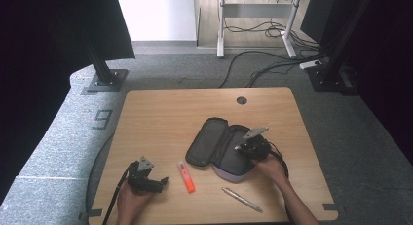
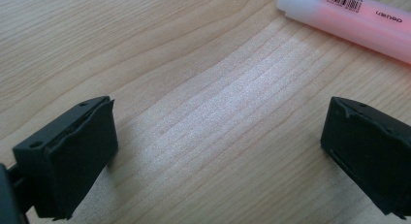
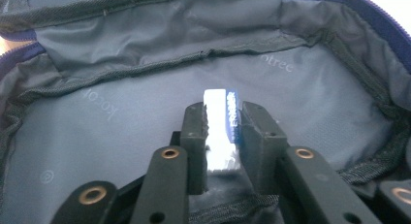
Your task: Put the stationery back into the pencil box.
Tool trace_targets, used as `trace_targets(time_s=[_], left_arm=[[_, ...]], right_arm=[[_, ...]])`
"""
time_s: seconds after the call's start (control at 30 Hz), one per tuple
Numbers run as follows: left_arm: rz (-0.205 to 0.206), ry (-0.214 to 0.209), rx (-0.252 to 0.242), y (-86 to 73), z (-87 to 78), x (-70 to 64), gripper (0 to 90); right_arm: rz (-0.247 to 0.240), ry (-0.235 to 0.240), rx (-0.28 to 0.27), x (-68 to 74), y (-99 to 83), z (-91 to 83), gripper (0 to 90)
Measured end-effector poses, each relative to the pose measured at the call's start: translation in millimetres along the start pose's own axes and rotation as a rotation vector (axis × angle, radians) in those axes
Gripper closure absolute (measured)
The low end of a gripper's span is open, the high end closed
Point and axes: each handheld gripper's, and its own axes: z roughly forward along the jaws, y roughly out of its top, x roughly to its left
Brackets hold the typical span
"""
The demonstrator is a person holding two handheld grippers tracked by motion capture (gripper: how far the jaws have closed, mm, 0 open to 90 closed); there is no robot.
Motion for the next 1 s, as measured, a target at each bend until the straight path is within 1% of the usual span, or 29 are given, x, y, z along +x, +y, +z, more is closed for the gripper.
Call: trace_targets(time_s=[0.07,0.33,0.43,0.5,0.53,0.77,0.9,1.0], left_arm=[[0.0,0.0,0.0,0.0,0.0,0.0,0.0],[0.0,0.0,0.0,0.0,0.0,0.0,0.0],[0.0,0.0,0.0,0.0,0.0,0.0,0.0],[0.0,0.0,0.0,0.0,0.0,0.0,0.0],[0.0,0.0,0.0,0.0,0.0,0.0,0.0],[0.0,0.0,0.0,0.0,0.0,0.0,0.0],[0.0,0.0,0.0,0.0,0.0,0.0,0.0],[0.0,0.0,0.0,0.0,0.0,0.0,0.0]], right_arm=[[0.002,0.004,0.001,0.2,0.7,-0.3,65.3],[-0.014,0.005,-0.004,3.8,5.4,-7.3,58.3],[-0.022,-0.005,-0.006,5.6,6.7,-12.3,54.7],[-0.028,-0.011,-0.005,6.4,7.9,-17.7,52.4],[-0.023,-0.01,-0.007,7.0,8.4,-19.9,51.4],[-0.021,-0.015,-0.036,9.9,9.1,-42.2,45.4],[-0.02,-0.006,-0.043,14.7,7.5,-51.4,44.9],[-0.035,-0.002,-0.04,19.5,6.0,-56.5,44.9]])
